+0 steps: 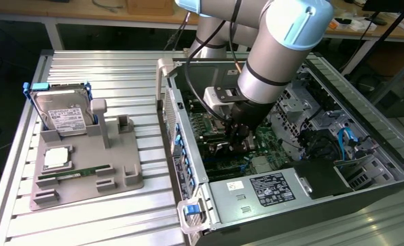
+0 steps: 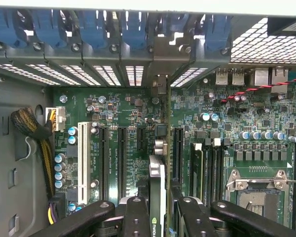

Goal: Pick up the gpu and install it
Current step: 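Insert the gpu into the slot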

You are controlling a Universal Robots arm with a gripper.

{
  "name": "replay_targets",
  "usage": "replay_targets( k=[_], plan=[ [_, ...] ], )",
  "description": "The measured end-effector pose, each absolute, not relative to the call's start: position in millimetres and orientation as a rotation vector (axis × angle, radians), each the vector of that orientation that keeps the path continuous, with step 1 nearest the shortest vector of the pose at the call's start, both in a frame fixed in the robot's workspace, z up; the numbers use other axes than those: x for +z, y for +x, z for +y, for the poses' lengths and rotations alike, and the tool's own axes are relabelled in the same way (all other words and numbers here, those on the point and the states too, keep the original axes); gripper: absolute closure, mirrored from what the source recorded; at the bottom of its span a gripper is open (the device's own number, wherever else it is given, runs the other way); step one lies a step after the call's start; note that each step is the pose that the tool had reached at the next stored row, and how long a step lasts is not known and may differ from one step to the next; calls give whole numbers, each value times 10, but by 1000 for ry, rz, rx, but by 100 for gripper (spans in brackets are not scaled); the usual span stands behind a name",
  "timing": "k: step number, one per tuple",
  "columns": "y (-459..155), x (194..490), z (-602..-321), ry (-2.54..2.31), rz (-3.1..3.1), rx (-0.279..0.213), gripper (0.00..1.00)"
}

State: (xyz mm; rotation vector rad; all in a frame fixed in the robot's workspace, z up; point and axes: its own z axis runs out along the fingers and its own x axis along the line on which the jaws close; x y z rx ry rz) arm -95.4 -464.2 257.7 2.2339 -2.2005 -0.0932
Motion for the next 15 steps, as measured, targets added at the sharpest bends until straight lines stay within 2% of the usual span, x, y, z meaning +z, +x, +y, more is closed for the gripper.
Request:
replay_targets(
  k=[15],
  plan=[
    [-979, 2577, -4642, 2239, -2205, -82, 73]
  ],
)
